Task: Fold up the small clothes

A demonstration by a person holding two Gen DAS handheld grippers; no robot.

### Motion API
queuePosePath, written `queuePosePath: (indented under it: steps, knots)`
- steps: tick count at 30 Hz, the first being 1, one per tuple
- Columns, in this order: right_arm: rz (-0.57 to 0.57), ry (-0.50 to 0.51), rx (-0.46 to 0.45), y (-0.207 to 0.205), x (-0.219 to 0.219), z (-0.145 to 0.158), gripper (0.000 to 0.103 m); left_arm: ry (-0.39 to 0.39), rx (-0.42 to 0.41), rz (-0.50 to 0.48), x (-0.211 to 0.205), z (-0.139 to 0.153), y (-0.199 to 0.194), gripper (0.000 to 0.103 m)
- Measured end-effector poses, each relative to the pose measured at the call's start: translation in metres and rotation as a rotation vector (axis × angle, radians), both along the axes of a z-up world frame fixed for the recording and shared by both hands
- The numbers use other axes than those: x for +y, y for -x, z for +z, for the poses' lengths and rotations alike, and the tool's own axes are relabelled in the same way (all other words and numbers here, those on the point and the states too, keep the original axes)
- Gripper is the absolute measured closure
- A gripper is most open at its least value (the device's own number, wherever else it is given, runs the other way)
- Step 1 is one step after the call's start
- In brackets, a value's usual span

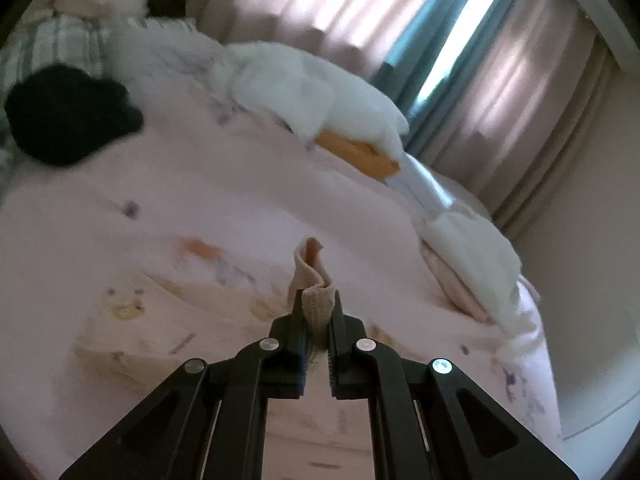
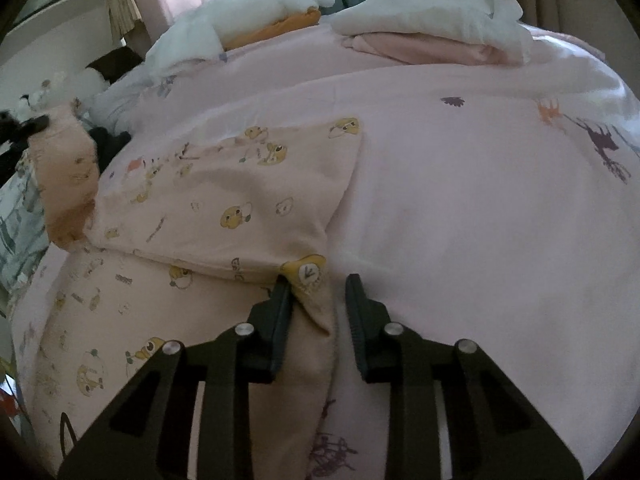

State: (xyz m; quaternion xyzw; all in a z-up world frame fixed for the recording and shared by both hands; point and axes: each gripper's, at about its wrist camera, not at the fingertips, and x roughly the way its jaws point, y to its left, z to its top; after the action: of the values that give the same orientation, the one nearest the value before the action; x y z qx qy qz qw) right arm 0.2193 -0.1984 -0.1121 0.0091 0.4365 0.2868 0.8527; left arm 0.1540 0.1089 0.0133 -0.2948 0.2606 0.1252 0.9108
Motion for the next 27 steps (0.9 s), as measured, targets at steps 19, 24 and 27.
queuePosePath:
  steps: [19,24,27]
  knots:
    - [0.09,-0.235,0.156,-0.007,-0.038,-0.009,0.076,0.141,0.047,-0.224,-0.163,-0.066,-0.096,0.097]
    - [0.102,-0.245,0.168,-0.007,-0.042,-0.01,0.075,0.167,0.191,-0.271,-0.175,-0.099,-0.115,0.097]
    - [0.102,-0.258,0.184,-0.008,-0.047,-0.012,0.075,0.28,0.234,-0.3,-0.167,-0.111,-0.12,0.086]
